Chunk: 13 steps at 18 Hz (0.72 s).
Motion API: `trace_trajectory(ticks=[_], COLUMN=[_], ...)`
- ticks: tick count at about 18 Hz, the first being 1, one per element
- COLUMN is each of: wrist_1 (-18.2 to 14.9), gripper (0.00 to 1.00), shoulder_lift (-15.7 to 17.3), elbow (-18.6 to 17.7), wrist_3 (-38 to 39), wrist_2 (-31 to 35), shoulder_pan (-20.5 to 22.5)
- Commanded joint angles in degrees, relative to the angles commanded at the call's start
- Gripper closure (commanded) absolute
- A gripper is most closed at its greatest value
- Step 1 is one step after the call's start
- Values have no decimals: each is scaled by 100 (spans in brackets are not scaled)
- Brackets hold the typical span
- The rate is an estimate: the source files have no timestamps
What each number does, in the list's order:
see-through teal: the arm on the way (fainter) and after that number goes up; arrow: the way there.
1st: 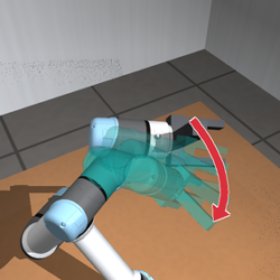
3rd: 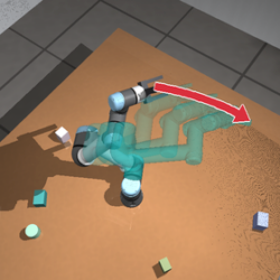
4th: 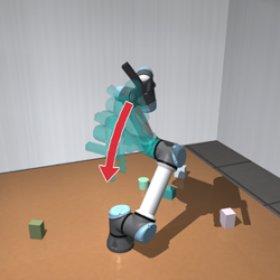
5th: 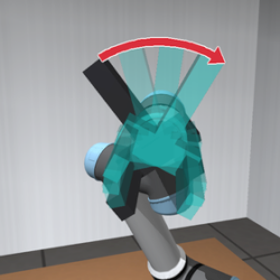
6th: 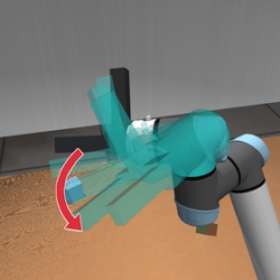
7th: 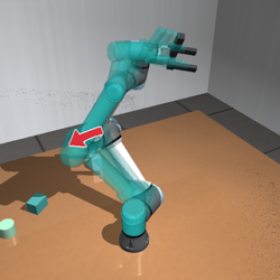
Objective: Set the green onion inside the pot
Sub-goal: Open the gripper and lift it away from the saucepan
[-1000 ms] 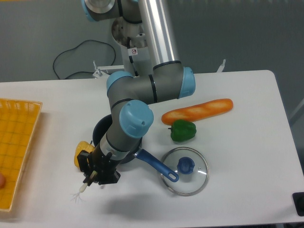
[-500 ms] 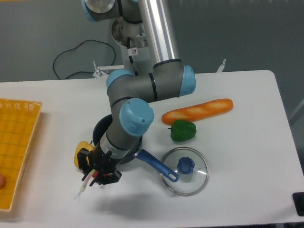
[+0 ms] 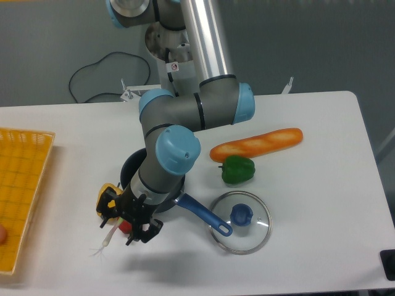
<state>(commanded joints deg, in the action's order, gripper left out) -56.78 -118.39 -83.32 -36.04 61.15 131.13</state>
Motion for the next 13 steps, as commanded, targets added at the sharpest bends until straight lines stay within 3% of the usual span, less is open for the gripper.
trace_trajectory(ticks=[3,8,10,13], wrist_1=[-9,-53,-70,-140], gripper=[0,0,0,0], shoulder_lift=[79,474,571,729], elbow=[-18,-97,-132,-351], wrist_3=[-70,-947,-1186,-1413], wrist_2=[300,1529,1663,2092], shoulder_pan=[17,105,219,290])
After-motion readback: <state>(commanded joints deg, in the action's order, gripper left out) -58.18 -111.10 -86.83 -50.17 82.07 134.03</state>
